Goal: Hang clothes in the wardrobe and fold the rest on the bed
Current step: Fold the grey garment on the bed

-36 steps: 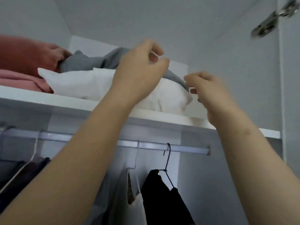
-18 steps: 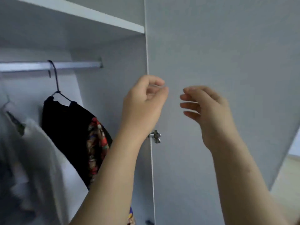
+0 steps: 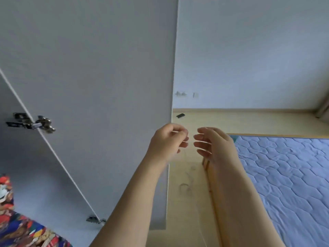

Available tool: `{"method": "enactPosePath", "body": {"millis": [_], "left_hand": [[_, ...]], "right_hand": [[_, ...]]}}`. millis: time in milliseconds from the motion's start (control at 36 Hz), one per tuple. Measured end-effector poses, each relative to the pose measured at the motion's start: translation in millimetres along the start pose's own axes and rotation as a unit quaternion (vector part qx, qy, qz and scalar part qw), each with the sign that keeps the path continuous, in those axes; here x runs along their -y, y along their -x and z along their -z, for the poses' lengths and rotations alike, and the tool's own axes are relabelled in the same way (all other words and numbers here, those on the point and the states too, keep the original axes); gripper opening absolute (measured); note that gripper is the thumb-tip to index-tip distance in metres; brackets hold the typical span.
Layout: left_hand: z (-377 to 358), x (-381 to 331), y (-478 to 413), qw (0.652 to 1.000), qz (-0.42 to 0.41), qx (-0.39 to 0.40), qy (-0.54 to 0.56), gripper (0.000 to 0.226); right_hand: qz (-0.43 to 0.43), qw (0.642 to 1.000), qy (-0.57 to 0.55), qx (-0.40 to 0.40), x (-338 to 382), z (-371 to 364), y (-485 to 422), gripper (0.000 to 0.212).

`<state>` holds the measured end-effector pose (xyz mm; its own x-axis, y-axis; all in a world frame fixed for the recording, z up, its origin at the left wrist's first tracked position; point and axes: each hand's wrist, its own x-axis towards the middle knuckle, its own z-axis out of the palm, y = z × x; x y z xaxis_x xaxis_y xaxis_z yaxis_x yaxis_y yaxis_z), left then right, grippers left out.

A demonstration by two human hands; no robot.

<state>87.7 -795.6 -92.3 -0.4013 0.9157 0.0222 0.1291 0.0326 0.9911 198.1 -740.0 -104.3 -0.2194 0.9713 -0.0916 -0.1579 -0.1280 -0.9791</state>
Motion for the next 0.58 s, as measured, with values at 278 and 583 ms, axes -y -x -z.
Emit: {"method": "enactPosePath", "body": {"millis": [278, 583], "left_hand": [[-113.7, 30.1, -61.7, 0.995, 0.057, 0.086, -0.002, 0.014], [-210.8, 54.7, -214.8, 0.994, 0.103, 0.029, -0.021, 0.015]], "right_hand": [[-0.075, 0.993, -0.019, -0.094, -29.3, 104.9, -48.3, 0.017], [-0.115, 0.992, -0.003, -0.042, -28.6, 165.7, -226.6, 0.017]]}}
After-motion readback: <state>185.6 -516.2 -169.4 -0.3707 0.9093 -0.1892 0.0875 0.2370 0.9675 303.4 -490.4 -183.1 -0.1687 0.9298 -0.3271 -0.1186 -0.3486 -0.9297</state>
